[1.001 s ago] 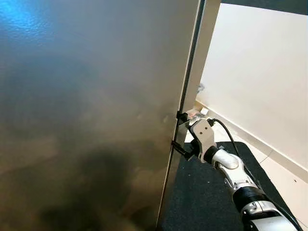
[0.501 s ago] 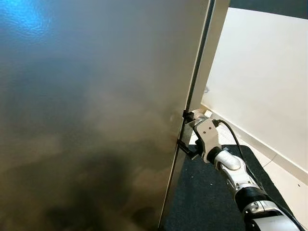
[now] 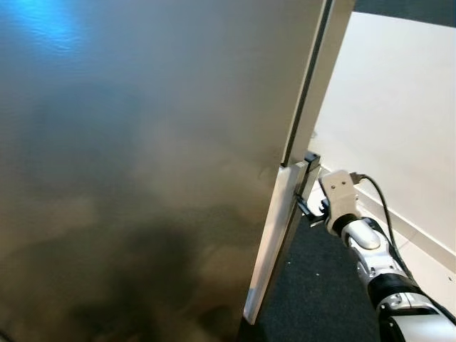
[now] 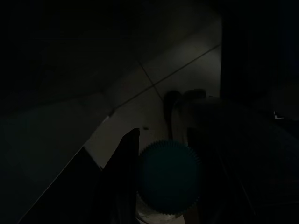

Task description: Restocking fridge

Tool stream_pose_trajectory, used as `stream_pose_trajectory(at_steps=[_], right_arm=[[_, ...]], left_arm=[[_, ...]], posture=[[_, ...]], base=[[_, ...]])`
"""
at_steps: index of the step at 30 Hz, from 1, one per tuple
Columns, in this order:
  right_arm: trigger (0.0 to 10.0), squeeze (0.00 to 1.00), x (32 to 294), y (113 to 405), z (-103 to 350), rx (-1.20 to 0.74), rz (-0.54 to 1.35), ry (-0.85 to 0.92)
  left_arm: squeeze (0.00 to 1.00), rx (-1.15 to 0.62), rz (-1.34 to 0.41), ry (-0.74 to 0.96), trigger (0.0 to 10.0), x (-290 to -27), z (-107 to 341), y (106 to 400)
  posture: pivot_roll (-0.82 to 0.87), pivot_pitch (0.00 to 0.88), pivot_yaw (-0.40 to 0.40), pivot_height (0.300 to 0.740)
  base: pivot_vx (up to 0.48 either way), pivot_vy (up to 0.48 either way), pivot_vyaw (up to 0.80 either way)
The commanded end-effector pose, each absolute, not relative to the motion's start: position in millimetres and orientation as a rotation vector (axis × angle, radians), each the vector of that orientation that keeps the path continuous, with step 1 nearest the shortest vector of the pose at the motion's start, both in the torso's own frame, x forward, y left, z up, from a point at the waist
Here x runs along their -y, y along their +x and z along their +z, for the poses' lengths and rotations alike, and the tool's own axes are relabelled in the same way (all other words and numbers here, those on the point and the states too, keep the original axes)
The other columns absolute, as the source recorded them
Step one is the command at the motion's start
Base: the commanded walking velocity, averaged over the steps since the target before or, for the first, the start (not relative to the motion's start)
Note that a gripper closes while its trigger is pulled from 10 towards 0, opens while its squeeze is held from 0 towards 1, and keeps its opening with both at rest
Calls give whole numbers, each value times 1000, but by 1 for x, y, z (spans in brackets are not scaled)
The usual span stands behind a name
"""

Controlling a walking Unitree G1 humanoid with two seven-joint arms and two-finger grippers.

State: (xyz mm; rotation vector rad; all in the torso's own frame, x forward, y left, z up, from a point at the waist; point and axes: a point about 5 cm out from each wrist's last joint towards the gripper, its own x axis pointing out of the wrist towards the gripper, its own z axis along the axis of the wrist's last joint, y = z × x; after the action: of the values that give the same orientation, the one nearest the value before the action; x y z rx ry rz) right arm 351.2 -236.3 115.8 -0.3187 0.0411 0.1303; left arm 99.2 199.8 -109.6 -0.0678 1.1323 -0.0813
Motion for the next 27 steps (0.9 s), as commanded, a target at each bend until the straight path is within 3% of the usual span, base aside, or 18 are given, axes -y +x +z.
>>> stream_pose_trajectory(at_steps=[1, 7, 9, 12, 15, 17, 18, 21, 25, 27], right_arm=[[10000, 0, 238, 352, 114, -66, 106, -310], [10000, 0, 252, 345, 94, -206, 4, -357], [10000, 0, 265, 327, 62, -391, -62, -366], [10000, 0, 269, 309, 38, -519, -70, -358], [10000, 0, 269, 309, 38, -519, -70, -358], [10000, 0, 266, 279, 3, -681, -20, -351], [10000, 0, 266, 279, 3, -681, -20, -351], [10000, 0, 258, 221, -47, -914, 38, -340], [10000, 0, 256, 193, -64, -1012, 40, -331], [10000, 0, 256, 193, -64, -1012, 40, -331]], left_arm=[[0, -1177, -103, -75, 10000, -195, -113, 88], [0, -1167, -109, -77, 10000, -195, -113, 90], [0, -1164, -112, -78, 10000, -194, -112, 91], [0, -1162, -112, -80, 10000, -193, -112, 91], [0, -1162, -112, -80, 10000, -193, -112, 91], [0, -1164, -114, -71, 10000, -192, -113, 92], [0, -1164, -114, -71, 10000, -192, -113, 92], [0, -1163, -145, -64, 10000, -190, -113, 92], [0, -1166, -169, -64, 10000, -189, -113, 92], [0, -1166, -169, -64, 10000, -189, -113, 92]], posture=[[-70, 0, -41, 740], [-69, 0, -43, 740], [-69, 0, -43, 740], [-69, 0, -43, 740], [-69, 0, -43, 740], [-68, 0, -46, 740], [-68, 0, -46, 740], [-66, 0, -44, 740], [-65, 0, -39, 740], [-65, 0, -39, 740]], base=[[0, 0, 0], [0, 0, 0], [0, 0, 0], [0, 0, 0], [0, 0, 0], [0, 0, 0], [0, 0, 0], [0, 0, 0], [0, -98, 0], [0, -394, 0]])
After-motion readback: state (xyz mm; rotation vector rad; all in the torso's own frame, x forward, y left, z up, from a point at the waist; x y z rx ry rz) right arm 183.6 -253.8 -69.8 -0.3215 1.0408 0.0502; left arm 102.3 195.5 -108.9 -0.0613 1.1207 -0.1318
